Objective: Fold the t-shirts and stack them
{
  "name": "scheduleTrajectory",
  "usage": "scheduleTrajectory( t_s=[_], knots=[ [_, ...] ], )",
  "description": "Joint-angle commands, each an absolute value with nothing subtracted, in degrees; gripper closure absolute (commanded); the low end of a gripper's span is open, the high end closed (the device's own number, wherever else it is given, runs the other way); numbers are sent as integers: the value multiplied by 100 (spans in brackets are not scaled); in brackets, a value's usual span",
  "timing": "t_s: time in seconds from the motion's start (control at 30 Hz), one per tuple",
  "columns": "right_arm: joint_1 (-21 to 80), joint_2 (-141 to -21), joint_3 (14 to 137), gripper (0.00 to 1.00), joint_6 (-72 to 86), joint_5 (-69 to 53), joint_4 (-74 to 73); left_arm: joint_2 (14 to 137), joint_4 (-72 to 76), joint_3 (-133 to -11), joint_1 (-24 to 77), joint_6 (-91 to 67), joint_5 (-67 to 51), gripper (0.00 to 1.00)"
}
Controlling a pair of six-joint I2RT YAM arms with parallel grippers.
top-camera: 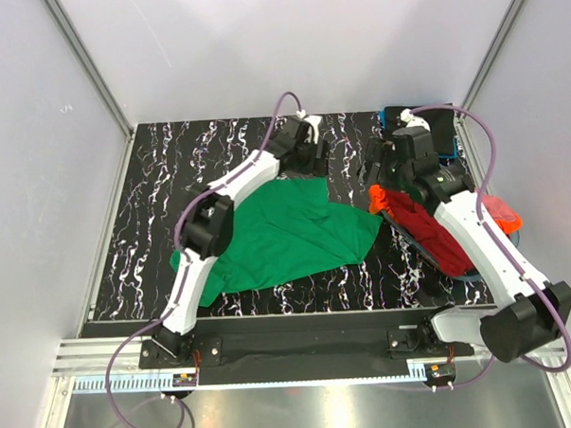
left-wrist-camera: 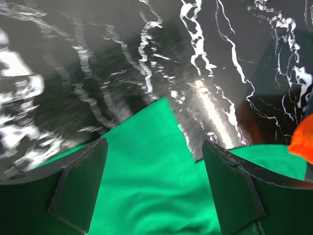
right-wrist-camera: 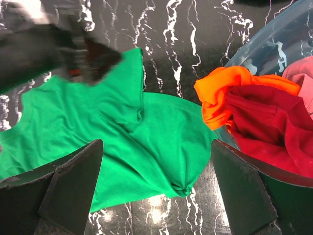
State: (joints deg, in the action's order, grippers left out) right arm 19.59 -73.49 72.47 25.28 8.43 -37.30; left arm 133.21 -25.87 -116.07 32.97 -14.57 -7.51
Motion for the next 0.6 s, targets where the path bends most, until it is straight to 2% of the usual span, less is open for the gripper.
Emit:
scheduleTrajectory(
  t_s=[0.0,0.17,0.33,0.4,0.47,0.57],
  knots=[
    [1951,-7155,7084,2,2434,791,-3823,13990,-2732,-12286,3383,-1503,-888,16],
    [1951,-6926,6900,2,2408,703,-3849,14589,-3023,-12919,3594,-1468,-563,15],
    [1951,-6934,6803,2,2373,642,-3823,14748,-3173,-13017,3788,-1327,-106,15],
    [1943,-6943,6777,2,2364,580,-3841,14766,-3269,-13034,3832,-1345,252,24],
    [1942,-6935,6759,2,2356,536,-3832,14818,-3453,-13139,3867,-1327,430,40],
    [1925,-6882,6741,2,2373,484,-3832,15072,-3961,-13542,3911,-1345,694,52]
  ],
)
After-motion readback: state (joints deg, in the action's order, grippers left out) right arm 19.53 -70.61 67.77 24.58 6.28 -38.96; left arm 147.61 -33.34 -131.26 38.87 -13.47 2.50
